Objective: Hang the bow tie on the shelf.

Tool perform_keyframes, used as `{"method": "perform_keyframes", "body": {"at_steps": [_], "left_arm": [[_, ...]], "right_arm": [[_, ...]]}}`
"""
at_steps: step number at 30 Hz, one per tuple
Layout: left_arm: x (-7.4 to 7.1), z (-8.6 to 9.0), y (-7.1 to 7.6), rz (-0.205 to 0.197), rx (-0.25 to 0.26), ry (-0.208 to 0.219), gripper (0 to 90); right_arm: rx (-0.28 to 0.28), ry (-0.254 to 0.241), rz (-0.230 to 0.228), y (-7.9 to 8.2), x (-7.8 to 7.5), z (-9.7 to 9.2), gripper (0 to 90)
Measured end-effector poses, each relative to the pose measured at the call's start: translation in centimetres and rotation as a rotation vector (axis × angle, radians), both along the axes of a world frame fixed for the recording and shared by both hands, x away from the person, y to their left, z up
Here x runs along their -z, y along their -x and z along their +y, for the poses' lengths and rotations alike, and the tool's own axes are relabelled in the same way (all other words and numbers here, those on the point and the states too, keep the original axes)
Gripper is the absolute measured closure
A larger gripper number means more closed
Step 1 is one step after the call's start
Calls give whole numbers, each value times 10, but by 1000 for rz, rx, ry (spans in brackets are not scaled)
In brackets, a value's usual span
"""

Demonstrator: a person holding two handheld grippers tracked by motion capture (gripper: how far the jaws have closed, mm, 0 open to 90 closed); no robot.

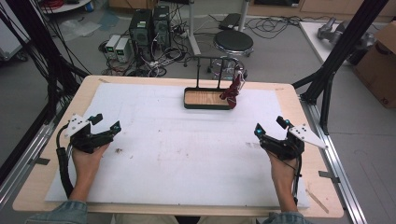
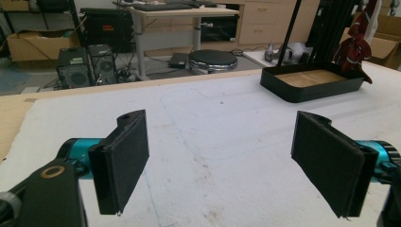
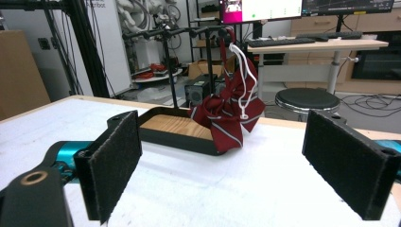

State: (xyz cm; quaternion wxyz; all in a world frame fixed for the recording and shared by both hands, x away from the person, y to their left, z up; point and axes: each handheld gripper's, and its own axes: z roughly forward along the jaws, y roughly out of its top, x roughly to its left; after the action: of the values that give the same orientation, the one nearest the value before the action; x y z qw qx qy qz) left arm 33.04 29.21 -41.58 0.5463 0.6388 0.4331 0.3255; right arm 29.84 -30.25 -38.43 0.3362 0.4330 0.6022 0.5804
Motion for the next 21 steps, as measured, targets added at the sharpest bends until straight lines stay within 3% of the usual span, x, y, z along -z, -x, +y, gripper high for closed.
{"method": "perform_keyframes", "body": {"at_steps": [3, 7, 11, 15, 19, 21], "left_arm": [[0, 0, 0, 0, 0, -4, 201], [0, 1, 1, -2, -1, -5, 201], [0, 1, 1, 0, -1, -7, 201], [0, 1, 1, -2, -3, -5, 201], [0, 1, 2, -2, -1, -4, 201], [0, 1, 2, -4, 1, -6, 201]], "right_arm": [[5, 15, -34, 5, 4, 0, 113], [15, 27, -131, 16, 10, 0, 111], [13, 35, -147, 21, 18, -1, 111], [14, 47, -94, 23, 28, 1, 111], [-7, 14, -38, 24, 36, 1, 110], [1, 26, -24, 26, 40, 0, 110]]}}
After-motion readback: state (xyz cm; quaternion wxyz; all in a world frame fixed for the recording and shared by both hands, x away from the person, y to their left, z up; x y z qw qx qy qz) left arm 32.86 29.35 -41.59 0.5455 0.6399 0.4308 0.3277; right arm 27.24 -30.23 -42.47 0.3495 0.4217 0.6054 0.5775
